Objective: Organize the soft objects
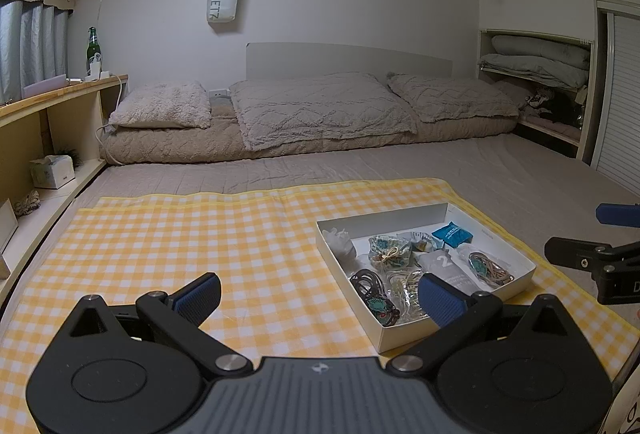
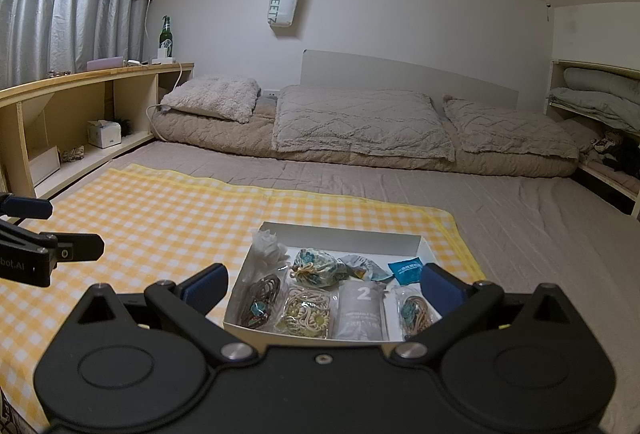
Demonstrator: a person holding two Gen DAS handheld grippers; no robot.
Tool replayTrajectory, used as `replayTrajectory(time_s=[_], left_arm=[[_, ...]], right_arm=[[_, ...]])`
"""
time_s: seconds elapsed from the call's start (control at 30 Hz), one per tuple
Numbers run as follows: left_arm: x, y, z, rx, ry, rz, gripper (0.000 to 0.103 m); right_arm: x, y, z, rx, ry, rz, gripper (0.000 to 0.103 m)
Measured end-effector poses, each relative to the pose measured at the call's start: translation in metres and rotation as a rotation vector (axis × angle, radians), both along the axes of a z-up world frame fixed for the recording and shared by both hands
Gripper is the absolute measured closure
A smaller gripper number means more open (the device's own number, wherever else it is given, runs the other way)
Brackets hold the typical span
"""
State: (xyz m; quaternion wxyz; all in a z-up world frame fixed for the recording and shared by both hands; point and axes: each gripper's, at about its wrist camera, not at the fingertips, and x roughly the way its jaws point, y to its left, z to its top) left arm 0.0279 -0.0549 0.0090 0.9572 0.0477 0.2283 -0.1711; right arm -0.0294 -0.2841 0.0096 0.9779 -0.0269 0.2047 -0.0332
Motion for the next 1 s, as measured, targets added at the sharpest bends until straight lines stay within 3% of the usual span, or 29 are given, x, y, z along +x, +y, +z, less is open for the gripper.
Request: replayTrajectory(time_s=[1.0], left_arm=[[-0.0007, -0.0012, -0.0018, -0.003, 0.005, 0.011, 0.000]], right_arm=[[-0.0001, 0.0000, 0.0007, 0.000, 0.001, 0.000, 0.000]])
